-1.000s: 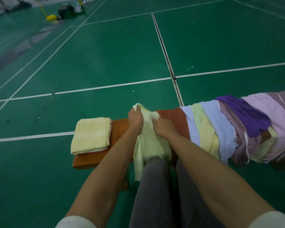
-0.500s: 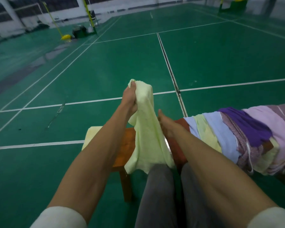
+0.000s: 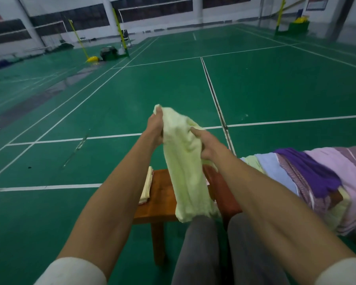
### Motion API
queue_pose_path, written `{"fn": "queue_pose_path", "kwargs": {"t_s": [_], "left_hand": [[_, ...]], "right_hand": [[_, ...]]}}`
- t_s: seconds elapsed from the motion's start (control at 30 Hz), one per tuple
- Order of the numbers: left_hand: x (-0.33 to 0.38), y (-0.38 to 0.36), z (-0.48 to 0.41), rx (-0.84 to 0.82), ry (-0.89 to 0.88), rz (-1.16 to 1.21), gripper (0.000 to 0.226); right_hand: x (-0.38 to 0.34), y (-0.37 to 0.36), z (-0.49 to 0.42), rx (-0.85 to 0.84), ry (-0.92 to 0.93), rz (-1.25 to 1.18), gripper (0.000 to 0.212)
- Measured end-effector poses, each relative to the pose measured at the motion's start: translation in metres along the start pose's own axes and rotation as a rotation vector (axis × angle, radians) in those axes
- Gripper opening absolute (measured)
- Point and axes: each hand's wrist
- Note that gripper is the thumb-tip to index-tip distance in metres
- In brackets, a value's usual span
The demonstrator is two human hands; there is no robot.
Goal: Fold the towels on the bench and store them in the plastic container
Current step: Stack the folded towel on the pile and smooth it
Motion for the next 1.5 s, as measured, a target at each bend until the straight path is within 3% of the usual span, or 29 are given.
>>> {"fn": "queue_pose_path", "kwargs": {"t_s": [0.1, 0.2, 0.27, 0.3, 0.33, 0.4, 0.43, 0.5, 0.57, 0.63, 0.73, 0.87, 1.0, 1.13, 1.27, 1.3, 1.43, 1.5], "left_hand": [[-0.003, 0.024, -0.011, 0.178, 0.025, -0.236, 0.061], [-0.001, 0.04, -0.02, 0.241, -0.004, -0.2, 0.054], [-0.004, 0.046, -0.017, 0.158, 0.104, -0.118, 0.078], [-0.011, 0.048, -0.016, 0.082, 0.207, -0.134, 0.093], [-0.02, 0.048, -0.009, -0.021, 0.294, -0.179, 0.095], [-0.038, 0.043, 0.004, -0.153, 0.33, -0.204, 0.066], [-0.046, 0.04, 0.004, -0.133, 0.294, -0.145, 0.052], [-0.055, 0.036, -0.001, -0.017, 0.067, 0.079, 0.034], [-0.051, 0.034, 0.0, -0.006, -0.064, 0.21, 0.032], [-0.046, 0.036, 0.003, -0.088, 0.016, 0.1, 0.04], [-0.046, 0.038, 0.002, -0.059, 0.124, -0.077, 0.041], [-0.032, 0.037, 0.001, 0.204, -0.064, 0.103, 0.016], [-0.026, 0.051, -0.01, 0.29, 0.022, 0.063, 0.049], [-0.012, 0.052, -0.004, 0.194, -0.016, 0.091, 0.04], [-0.01, 0.058, 0.013, -0.27, 0.308, -0.308, 0.042], [-0.011, 0.059, 0.013, -0.28, 0.32, -0.357, 0.039], [-0.003, 0.06, -0.008, 0.127, 0.004, -0.113, 0.039], [0.004, 0.06, -0.013, 0.228, -0.01, -0.147, 0.037]], "right_hand": [[-0.028, 0.013, 0.005, 0.047, -0.007, 0.149, 0.025], [-0.053, 0.024, 0.005, 0.098, 0.114, 0.082, 0.041], [-0.058, 0.026, 0.001, 0.134, 0.163, -0.012, 0.052], [-0.055, 0.024, 0.001, 0.119, 0.122, 0.018, 0.047], [-0.047, 0.02, 0.005, 0.099, 0.035, 0.111, 0.036], [-0.03, 0.015, 0.007, 0.062, -0.152, 0.266, 0.025], [-0.027, 0.014, 0.008, 0.049, -0.174, 0.27, 0.023], [-0.033, 0.015, 0.008, 0.042, -0.05, 0.145, 0.018], [-0.042, 0.017, 0.008, 0.03, 0.06, -0.005, 0.039], [-0.042, 0.019, 0.011, 0.023, 0.003, 0.108, 0.052], [-0.037, 0.026, 0.013, 0.019, -0.101, 0.294, 0.023], [-0.044, 0.04, 0.015, 0.102, 0.088, 0.0, 0.019], [-0.041, 0.048, 0.021, 0.165, 0.02, 0.123, 0.019], [-0.049, 0.055, 0.019, 0.367, 0.209, -0.138, 0.045], [-0.048, 0.043, 0.029, 0.353, 0.154, 0.051, 0.071], [-0.05, 0.045, 0.026, 0.352, 0.176, 0.049, 0.074], [-0.071, 0.051, 0.018, 0.508, 0.31, -0.072, 0.063], [-0.073, 0.049, 0.023, 0.633, 0.329, 0.06, 0.055]]}}
Point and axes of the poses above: each hand's wrist, its own z-axis away from the middle knuckle, its own y-axis out of the back of the hand, x = y × z, and after that the axes turned 10 degrees about z, right-handed
